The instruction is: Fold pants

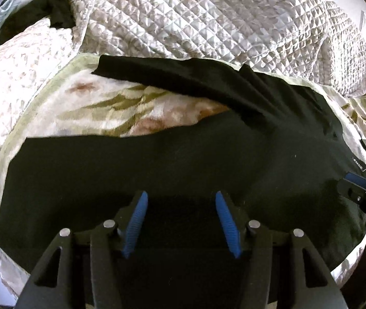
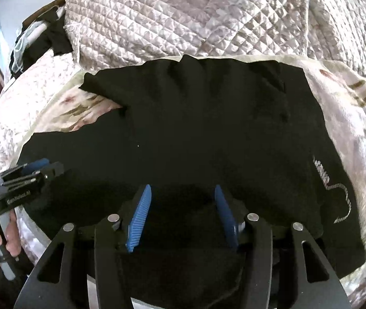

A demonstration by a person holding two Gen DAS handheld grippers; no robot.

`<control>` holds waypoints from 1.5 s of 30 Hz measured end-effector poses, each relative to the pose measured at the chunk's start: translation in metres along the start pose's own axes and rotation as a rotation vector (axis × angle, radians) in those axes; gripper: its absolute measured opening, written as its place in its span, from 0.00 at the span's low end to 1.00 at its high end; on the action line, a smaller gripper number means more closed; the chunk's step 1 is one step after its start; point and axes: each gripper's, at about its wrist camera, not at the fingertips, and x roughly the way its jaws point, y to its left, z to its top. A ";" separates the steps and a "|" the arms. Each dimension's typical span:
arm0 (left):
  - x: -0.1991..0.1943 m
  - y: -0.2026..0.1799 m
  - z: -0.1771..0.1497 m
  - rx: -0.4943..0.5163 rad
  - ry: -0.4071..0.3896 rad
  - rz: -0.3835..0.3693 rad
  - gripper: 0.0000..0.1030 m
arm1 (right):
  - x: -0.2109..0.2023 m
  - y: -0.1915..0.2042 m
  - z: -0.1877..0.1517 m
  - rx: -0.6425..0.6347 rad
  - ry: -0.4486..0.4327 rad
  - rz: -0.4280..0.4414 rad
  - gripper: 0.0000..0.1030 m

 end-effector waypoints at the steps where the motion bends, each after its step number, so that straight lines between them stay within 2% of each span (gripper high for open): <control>1: 0.000 0.000 0.005 0.005 -0.002 -0.002 0.57 | 0.000 -0.001 0.005 -0.014 0.005 0.000 0.51; 6: 0.004 0.001 0.042 0.033 -0.015 -0.044 0.63 | 0.008 -0.013 0.037 -0.045 0.037 0.047 0.51; 11: 0.024 0.000 0.086 0.061 -0.032 -0.084 0.67 | 0.022 -0.027 0.078 -0.122 0.026 0.038 0.56; 17: 0.066 0.004 0.144 0.066 -0.050 -0.086 0.70 | 0.055 -0.051 0.130 -0.143 0.029 0.044 0.57; 24: 0.128 0.009 0.200 0.019 -0.051 -0.099 0.72 | 0.108 -0.073 0.177 -0.163 0.036 0.047 0.58; 31: 0.186 -0.001 0.224 0.029 -0.014 -0.068 0.73 | 0.163 -0.080 0.209 -0.204 0.071 0.058 0.58; 34: 0.205 -0.006 0.222 0.059 0.018 -0.039 0.73 | 0.184 -0.080 0.213 -0.233 0.122 0.033 0.58; 36: 0.206 -0.012 0.219 0.097 -0.002 -0.010 0.73 | 0.188 -0.076 0.212 -0.261 0.121 0.028 0.58; 37: 0.206 -0.014 0.219 0.107 -0.002 -0.006 0.67 | 0.188 -0.074 0.211 -0.278 0.124 0.019 0.56; 39: 0.206 -0.019 0.220 0.130 -0.001 -0.009 0.46 | 0.188 -0.071 0.210 -0.297 0.121 0.010 0.36; 40: 0.205 -0.023 0.219 0.151 -0.002 -0.002 0.25 | 0.187 -0.069 0.209 -0.307 0.122 0.012 0.16; 41: 0.205 -0.029 0.219 0.174 -0.001 -0.006 0.04 | 0.187 -0.066 0.209 -0.316 0.127 0.015 0.09; 43: 0.203 -0.037 0.217 0.197 -0.006 0.019 0.04 | 0.185 -0.057 0.210 -0.351 0.120 -0.013 0.08; 45: 0.195 -0.034 0.218 0.169 -0.017 0.007 0.02 | 0.171 -0.052 0.211 -0.346 0.098 -0.001 0.07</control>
